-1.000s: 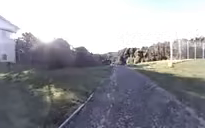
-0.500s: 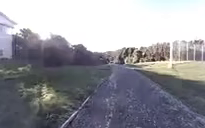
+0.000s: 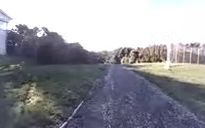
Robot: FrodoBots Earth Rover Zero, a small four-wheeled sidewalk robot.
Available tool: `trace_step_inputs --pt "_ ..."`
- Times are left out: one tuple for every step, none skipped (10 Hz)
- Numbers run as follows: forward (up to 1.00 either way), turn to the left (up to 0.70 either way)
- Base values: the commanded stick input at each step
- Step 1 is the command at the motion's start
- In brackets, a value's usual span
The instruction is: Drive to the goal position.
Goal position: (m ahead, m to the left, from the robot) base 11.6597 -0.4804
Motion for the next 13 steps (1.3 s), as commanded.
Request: trace_step_inputs --pt "0.5 0.0" --pt "0.5 0.0" --pt "0.5 0.0" --pt "0.5 0.0" --pt "0.5 0.0" --pt "0.5 0.0" --pt "0.5 -0.5" --pt "0.5 -0.5" --pt "0.5 -0.5" --pt "0.5 -0.46" --pt "0.5 -0.36" --pt "0.5 -0.09" --pt "0.5 0.0"
